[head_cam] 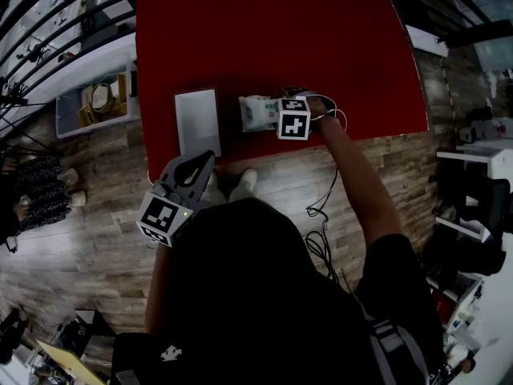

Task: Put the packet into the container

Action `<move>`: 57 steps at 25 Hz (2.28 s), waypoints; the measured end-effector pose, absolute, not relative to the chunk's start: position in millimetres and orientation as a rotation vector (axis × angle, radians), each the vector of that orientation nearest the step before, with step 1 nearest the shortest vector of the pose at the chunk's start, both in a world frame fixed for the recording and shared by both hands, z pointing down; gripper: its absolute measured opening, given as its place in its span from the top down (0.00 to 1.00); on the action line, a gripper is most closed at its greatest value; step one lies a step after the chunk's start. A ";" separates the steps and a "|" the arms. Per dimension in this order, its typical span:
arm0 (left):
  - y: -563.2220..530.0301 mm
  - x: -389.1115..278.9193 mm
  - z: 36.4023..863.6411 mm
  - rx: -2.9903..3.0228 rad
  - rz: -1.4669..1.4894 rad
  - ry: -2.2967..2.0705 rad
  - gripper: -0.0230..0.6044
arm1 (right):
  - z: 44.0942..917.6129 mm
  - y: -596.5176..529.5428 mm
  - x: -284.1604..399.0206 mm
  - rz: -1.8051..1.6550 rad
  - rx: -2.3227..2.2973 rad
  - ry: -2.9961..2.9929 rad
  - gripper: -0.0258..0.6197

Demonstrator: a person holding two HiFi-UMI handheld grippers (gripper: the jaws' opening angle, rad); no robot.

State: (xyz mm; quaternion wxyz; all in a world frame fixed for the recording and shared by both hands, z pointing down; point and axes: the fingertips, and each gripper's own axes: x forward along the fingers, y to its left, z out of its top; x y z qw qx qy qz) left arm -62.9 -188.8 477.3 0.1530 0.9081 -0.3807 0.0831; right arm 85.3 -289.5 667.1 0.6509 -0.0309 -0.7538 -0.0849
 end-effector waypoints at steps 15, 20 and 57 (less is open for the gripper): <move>-191.5 -65.8 480.0 2.697 0.271 -0.970 0.93 | 613.0 -260.7 47.0 -0.128 0.031 -1.844 0.43; -197.0 -50.3 490.8 2.797 0.455 -0.759 0.49 | 586.7 -240.3 35.4 -0.192 -0.021 -1.844 0.43; -197.2 24.8 541.3 2.877 1.420 -0.206 0.50 | 534.8 -198.3 15.3 -0.324 -0.148 -1.845 0.43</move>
